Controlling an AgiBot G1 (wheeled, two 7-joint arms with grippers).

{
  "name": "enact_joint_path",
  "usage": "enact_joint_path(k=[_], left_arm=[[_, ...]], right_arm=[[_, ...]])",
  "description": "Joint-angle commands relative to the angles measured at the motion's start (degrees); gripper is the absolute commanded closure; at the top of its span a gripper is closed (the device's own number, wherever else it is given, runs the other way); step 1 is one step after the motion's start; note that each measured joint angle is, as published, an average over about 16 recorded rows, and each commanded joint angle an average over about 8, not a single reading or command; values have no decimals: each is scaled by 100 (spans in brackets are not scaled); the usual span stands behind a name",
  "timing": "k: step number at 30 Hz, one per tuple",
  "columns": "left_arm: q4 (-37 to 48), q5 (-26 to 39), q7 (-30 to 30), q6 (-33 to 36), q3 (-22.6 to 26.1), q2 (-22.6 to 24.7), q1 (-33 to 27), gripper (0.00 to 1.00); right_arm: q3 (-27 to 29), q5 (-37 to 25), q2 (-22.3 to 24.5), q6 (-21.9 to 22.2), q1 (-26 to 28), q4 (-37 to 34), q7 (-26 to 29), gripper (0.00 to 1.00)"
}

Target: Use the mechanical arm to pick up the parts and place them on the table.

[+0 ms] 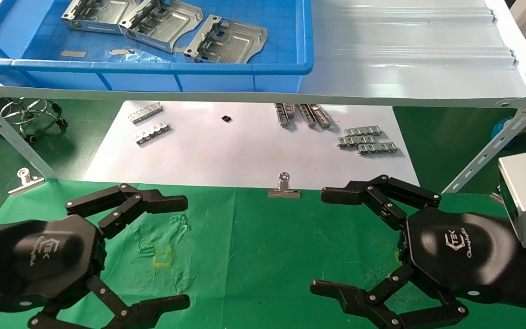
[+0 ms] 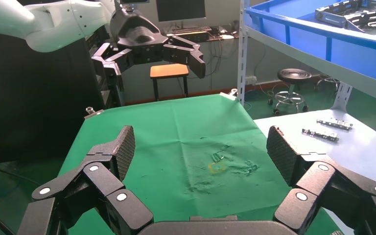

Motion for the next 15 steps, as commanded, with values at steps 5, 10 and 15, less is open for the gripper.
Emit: enact_joint_path(k=[5,10,15], left_arm=[[0,0,0,0,0,0,0,0],[0,0,0,0,0,0,0,0],[0,0,0,0,0,0,0,0]], right_arm=[[0,0,0,0,0,0,0,0],[0,0,0,0,0,0,0,0],[0,0,0,0,0,0,0,9]])
